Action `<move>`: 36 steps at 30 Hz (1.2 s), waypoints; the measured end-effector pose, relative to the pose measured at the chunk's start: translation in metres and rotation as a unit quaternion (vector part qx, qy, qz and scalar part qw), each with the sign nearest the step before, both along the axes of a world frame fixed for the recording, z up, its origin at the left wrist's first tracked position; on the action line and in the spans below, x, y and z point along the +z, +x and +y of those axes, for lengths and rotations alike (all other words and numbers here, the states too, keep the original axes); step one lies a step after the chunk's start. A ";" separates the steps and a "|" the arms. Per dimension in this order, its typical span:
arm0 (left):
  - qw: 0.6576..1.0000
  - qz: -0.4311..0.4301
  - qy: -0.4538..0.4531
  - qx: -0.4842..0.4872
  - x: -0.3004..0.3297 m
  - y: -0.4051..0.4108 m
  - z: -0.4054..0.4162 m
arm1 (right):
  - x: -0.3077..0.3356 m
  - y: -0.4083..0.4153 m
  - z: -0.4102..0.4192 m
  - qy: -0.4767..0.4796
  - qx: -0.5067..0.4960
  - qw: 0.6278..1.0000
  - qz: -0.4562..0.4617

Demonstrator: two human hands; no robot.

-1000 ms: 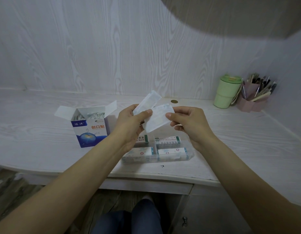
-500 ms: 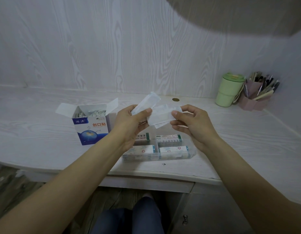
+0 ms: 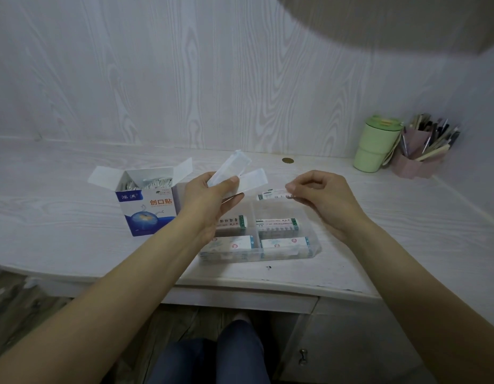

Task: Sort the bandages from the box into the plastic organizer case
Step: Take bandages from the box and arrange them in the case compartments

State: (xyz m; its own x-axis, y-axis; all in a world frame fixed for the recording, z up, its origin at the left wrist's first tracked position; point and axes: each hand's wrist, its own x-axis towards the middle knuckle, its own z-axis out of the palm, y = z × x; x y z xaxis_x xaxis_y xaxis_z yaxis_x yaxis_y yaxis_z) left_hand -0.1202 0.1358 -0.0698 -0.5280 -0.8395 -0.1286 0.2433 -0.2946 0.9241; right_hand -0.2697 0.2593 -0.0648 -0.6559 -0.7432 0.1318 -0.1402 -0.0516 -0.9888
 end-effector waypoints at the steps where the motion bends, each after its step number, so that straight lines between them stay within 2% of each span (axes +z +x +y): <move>1: 1.000 0.002 -0.001 -0.003 0.000 0.001 0.000 | -0.002 -0.003 0.001 0.032 0.002 0.999 0.036; 4: 1.000 0.007 -0.011 -0.006 0.002 0.002 -0.003 | -0.008 -0.008 0.003 0.121 0.029 0.988 0.096; 7: 1.000 0.008 -0.018 -0.003 0.002 0.003 -0.005 | -0.017 -0.011 0.001 0.161 0.016 0.972 0.168; 18: 1.000 -0.012 -0.026 -0.009 0.000 -0.001 -0.005 | -0.022 -0.008 -0.008 0.211 0.066 0.939 0.262; 36: 0.999 -0.016 -0.027 -0.014 0.000 -0.002 -0.004 | -0.030 0.005 -0.016 0.261 0.037 0.891 0.370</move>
State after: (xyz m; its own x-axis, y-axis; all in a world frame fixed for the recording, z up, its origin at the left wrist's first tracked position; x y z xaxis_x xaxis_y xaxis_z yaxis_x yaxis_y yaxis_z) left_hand -0.1224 0.1316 -0.0700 -0.5471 -0.8308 -0.1018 0.2050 -0.2510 0.9460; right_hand -0.2647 0.2437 -0.0951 -0.4797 -0.8676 0.1313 -0.7791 0.3523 -0.5186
